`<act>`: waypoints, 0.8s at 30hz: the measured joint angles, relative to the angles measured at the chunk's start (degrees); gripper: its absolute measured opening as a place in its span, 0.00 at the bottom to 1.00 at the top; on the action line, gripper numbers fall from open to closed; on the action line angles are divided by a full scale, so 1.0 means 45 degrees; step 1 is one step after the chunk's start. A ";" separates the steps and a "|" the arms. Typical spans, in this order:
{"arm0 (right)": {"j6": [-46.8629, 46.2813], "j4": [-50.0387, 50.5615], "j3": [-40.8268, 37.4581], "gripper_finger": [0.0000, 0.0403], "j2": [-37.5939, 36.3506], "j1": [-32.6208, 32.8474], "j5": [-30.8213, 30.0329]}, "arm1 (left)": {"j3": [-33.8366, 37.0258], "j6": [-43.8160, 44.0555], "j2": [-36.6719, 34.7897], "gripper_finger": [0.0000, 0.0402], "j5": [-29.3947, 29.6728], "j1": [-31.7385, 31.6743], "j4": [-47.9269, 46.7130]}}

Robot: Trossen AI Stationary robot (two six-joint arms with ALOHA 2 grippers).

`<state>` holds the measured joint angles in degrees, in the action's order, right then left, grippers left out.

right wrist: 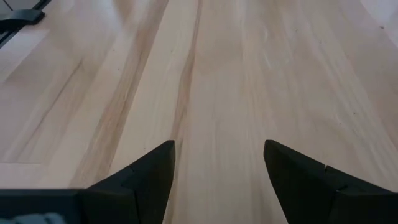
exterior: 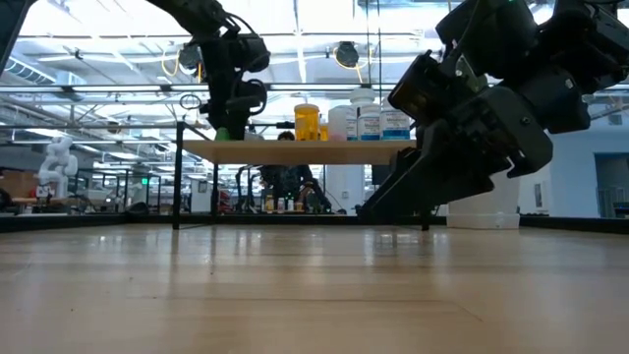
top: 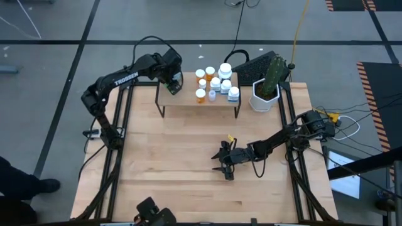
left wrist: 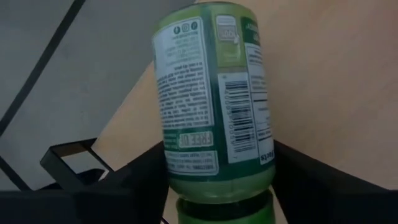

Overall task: Pick and place medicine bottles onto shelf by color
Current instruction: Put the green pill bottle on the shelf

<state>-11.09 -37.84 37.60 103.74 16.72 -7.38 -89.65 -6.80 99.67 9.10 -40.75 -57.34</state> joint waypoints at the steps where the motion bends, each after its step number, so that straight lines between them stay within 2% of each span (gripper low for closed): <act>1: 0.0019 -0.0047 0.0000 0.60 0.0000 -0.0003 -0.0005 | 0.0000 0.0039 -0.0057 0.58 0.0000 0.0021 0.0002; 3: 0.0078 -0.0153 0.0000 0.60 0.0000 -0.0003 -0.0005 | 0.0000 0.0227 -0.0198 0.55 0.0002 0.0098 -0.0001; 7: 0.0550 -0.0441 0.0005 0.60 0.0000 0.0055 -0.0010 | -0.0175 0.0592 -0.0725 0.55 0.0018 0.0415 -0.0398; 11: 0.2242 -0.0588 0.0005 0.60 -0.0026 0.0331 -0.0595 | -0.0272 0.1244 -0.1584 0.58 -0.0042 0.1200 -0.1158; 13: 0.4040 -0.0560 0.0000 0.60 -0.0264 0.0591 -0.1783 | -0.0271 0.1643 -0.2011 0.60 -0.0270 0.1785 -0.1686; 16: 0.8177 -0.1081 0.0000 0.60 -0.0809 0.1075 -0.4311 | -0.0208 0.2360 -0.2476 0.60 -0.0827 0.2866 -0.2029; 19: 1.2243 -0.3261 0.0000 0.60 -0.1394 0.1298 -0.6201 | -0.0176 0.3104 -0.2596 0.58 -0.2110 0.3936 -0.2339; 22: 1.4169 -0.5760 0.0060 0.60 -0.2017 0.0839 -0.6734 | -0.0170 0.3798 -0.2588 0.57 -0.2672 0.5114 -0.2417; 24: 1.4326 -0.5574 0.0324 0.61 -0.2461 0.0411 -0.6533 | -0.0170 0.4067 -0.2543 0.58 -0.2697 0.5938 -0.2216</act>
<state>53.38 -62.93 39.06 92.67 18.57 -36.78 -90.41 11.50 88.23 -3.03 -14.02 -67.31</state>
